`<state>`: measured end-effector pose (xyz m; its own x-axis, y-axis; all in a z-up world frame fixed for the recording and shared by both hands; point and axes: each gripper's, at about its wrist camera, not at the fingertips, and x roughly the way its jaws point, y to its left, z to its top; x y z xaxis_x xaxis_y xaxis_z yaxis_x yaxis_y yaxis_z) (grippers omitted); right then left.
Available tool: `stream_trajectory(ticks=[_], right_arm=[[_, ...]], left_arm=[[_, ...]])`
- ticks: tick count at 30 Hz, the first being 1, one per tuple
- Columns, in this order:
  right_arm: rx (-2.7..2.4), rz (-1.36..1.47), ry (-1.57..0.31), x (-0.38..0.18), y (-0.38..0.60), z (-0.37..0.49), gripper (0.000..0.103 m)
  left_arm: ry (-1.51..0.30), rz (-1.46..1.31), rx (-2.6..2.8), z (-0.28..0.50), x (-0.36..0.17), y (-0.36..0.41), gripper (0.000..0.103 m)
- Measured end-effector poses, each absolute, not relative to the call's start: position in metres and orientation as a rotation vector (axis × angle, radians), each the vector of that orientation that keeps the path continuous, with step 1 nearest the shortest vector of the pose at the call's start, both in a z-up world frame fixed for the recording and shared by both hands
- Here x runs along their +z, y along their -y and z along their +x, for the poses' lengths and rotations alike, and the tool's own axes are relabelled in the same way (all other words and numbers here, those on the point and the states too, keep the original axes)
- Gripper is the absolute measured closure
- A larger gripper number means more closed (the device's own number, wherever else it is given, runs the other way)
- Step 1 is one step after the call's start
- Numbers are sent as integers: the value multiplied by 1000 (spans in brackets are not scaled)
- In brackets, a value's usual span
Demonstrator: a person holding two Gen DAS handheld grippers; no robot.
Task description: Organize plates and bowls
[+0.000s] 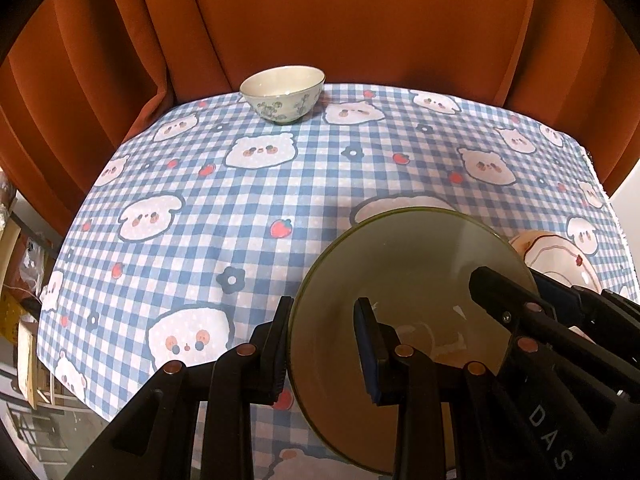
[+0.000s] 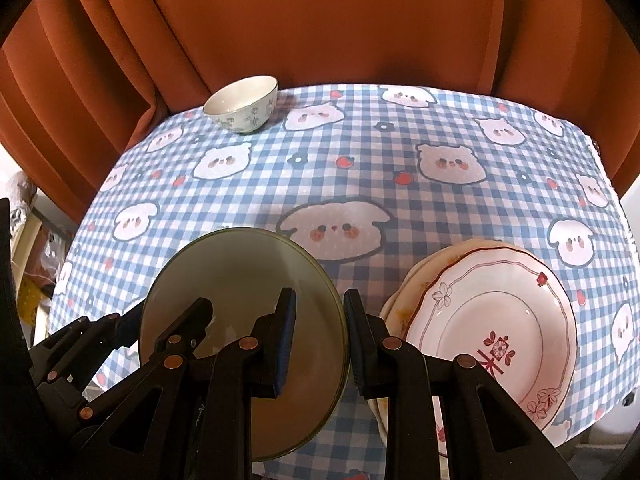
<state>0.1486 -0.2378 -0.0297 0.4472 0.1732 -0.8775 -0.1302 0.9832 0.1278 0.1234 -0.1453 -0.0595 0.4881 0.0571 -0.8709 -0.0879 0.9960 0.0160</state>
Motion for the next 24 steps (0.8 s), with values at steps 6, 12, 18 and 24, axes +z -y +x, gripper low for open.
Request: stream_trajectory(ticks=[6,12,18,24], right_arm=[[187,27,-1110,-40,235,151,75],[168,12,-1106,-47,233,152,75],[150,3,-1078,-53,234,149,75],[141,12,-1038,-56,234,146,75]], left_arm=[[-1074,-40,93,125,-68,143,74],[-1064,-63,77,126,-77,141,74],[-1036,-34,69,126,-81,145,74],[-1015,18,80,125,-85,149,74]])
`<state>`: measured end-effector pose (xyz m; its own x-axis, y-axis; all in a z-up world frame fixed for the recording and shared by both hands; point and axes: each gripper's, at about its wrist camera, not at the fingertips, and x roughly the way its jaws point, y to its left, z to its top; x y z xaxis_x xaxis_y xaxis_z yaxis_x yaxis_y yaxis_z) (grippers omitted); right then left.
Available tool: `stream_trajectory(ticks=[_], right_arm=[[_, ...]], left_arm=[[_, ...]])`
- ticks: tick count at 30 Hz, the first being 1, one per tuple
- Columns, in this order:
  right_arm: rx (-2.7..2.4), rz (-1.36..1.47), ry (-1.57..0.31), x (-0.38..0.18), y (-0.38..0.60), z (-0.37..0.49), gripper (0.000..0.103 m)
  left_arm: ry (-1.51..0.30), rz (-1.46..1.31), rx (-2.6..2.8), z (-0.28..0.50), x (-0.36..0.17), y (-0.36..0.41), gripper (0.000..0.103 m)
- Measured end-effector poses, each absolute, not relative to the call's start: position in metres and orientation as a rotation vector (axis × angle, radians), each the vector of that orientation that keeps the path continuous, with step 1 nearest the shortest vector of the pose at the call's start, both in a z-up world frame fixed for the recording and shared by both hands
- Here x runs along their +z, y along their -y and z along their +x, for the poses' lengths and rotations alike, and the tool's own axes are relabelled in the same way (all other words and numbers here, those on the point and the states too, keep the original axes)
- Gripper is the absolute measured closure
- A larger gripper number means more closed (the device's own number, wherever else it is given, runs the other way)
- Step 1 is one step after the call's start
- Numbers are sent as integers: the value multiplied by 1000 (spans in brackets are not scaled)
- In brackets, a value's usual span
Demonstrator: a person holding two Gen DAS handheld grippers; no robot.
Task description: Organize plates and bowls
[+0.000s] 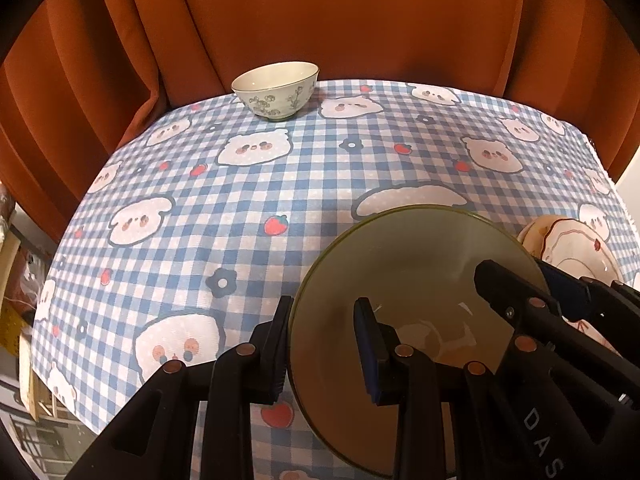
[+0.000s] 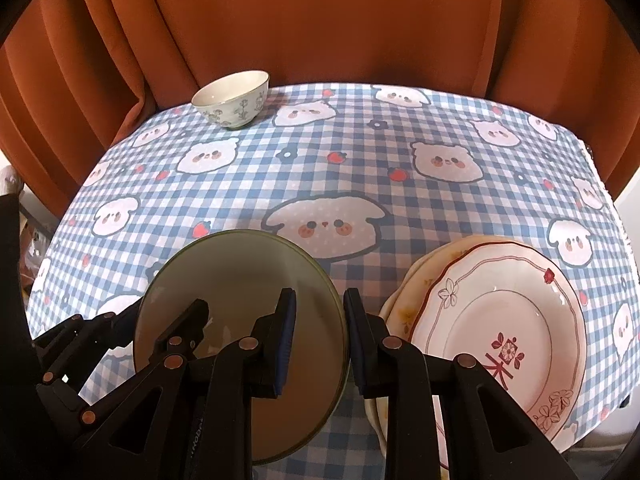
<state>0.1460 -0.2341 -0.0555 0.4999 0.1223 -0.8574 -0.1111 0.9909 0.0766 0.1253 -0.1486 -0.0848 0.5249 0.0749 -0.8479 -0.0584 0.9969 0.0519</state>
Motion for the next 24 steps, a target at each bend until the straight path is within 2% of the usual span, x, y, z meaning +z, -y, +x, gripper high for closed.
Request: stream_trajectory(ticks=[8,10,13,15,24], right_arm=[[138,52,-1064,-64,237,147,74],[126,36,-1069,-63,237,146,70],[104,6,-1082,-57,234,146,59],[94,12,-1081,-51,235,146,45],[66,30,-1062,-26,216,152,41]], left_arm=[[-1012,-5,46,124,-87,142,67],[-1014,-3,43,124,-84,140,59],[-1000,-14,39,122,-77,135,44],[-988,-15,29,122,-71,132,39],[-972,-47,-34,129,-52,102,33]])
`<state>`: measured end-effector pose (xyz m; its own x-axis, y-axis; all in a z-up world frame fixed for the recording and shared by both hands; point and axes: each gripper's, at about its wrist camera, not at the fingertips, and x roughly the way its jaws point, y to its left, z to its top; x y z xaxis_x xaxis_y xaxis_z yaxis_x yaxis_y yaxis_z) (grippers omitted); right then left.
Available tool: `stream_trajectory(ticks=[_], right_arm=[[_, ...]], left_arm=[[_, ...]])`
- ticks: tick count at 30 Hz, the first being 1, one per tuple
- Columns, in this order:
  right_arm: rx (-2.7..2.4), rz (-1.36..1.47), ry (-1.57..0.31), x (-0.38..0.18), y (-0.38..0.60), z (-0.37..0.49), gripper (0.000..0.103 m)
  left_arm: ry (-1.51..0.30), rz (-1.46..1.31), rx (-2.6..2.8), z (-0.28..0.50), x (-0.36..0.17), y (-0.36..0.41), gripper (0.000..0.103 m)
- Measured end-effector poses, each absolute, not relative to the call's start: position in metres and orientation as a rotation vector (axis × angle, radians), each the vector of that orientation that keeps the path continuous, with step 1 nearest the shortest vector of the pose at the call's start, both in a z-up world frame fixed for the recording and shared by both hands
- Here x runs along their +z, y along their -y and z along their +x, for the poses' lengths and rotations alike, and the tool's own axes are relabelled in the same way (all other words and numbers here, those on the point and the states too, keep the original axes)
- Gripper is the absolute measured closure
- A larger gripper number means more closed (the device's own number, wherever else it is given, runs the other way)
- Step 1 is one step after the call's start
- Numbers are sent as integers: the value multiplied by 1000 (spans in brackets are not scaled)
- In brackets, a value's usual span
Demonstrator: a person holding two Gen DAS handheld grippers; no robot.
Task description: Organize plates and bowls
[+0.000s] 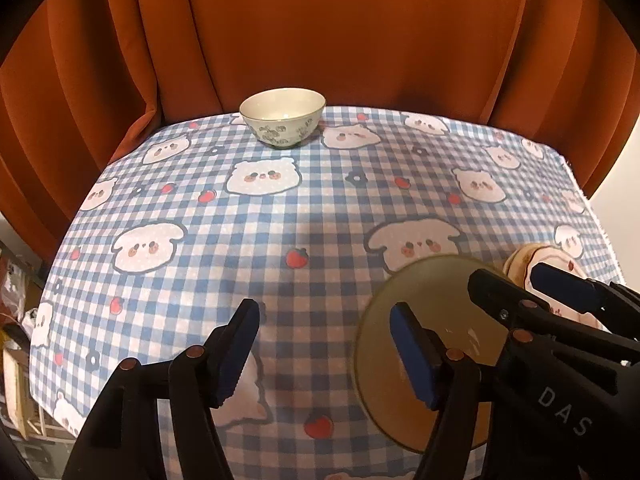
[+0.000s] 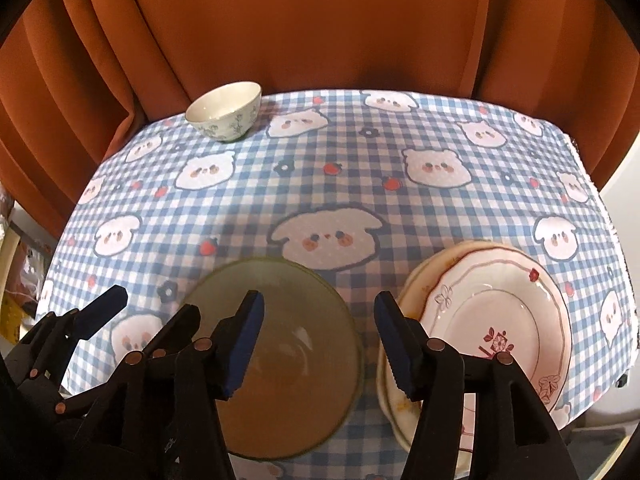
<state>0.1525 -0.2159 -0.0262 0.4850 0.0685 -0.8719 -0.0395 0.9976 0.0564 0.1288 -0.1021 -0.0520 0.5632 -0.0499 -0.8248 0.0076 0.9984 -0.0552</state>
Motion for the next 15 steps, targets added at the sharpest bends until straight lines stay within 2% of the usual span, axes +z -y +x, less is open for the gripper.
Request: stream_trajectory(ticks=[15], right_arm=[[-22,49,-1034,0,143,191,40]], left_arm=[[-976,-25,-123,171,-29,30,33]])
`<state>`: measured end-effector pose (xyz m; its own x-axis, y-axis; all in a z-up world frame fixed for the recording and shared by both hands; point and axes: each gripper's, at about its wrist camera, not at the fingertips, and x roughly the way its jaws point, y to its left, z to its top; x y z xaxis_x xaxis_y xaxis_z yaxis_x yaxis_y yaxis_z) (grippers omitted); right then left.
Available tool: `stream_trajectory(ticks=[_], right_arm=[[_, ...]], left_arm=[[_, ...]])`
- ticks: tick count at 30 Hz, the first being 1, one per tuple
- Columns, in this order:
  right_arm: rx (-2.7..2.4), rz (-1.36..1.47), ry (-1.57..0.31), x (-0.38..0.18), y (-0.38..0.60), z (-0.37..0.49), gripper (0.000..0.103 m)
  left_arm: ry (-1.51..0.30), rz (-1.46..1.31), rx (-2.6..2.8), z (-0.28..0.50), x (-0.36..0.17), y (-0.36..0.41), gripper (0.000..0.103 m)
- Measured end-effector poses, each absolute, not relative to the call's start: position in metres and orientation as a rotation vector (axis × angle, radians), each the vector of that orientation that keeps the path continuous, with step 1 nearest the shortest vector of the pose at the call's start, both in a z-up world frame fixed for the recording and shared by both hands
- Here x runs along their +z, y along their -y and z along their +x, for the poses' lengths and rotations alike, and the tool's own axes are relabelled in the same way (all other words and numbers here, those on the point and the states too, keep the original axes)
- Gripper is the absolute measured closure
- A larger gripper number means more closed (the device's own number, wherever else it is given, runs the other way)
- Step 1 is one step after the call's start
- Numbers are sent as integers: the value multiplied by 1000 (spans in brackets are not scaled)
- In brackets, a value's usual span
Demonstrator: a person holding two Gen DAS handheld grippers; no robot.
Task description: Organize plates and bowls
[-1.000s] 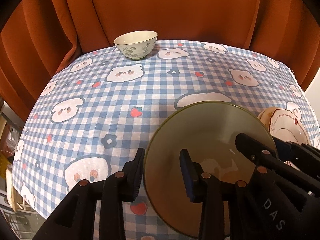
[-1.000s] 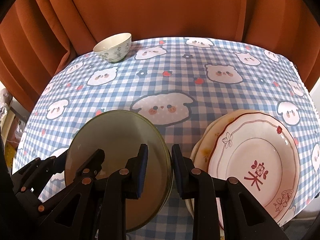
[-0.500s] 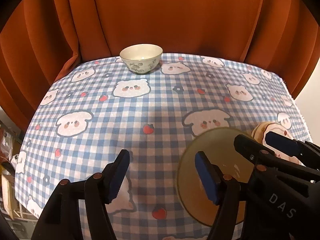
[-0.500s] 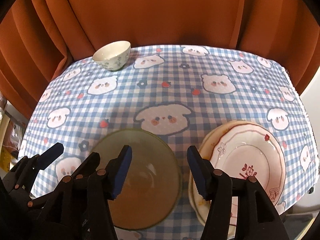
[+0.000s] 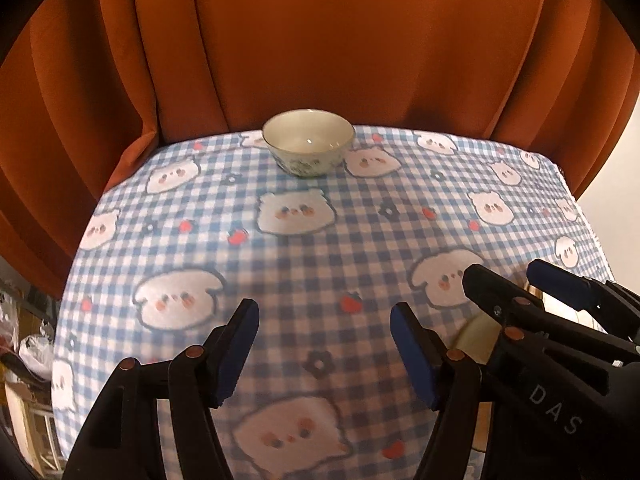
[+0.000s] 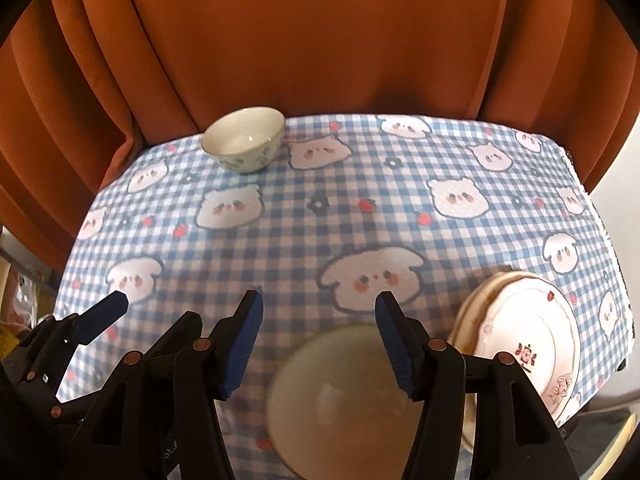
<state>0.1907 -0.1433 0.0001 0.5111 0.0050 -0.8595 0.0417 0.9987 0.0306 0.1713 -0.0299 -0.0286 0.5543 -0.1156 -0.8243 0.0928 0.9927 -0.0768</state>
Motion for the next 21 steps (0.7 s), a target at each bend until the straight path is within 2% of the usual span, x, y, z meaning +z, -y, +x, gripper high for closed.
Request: stream_trajectory(ticks=[6,21], right_arm=[[-73,54,-999,13,113,211,38],[-196,89,-970,25,72,274,37]], left_arm=[[-943,11,-148,198,-17,0,28],[-917,44,-218,274,-7,-35,28]])
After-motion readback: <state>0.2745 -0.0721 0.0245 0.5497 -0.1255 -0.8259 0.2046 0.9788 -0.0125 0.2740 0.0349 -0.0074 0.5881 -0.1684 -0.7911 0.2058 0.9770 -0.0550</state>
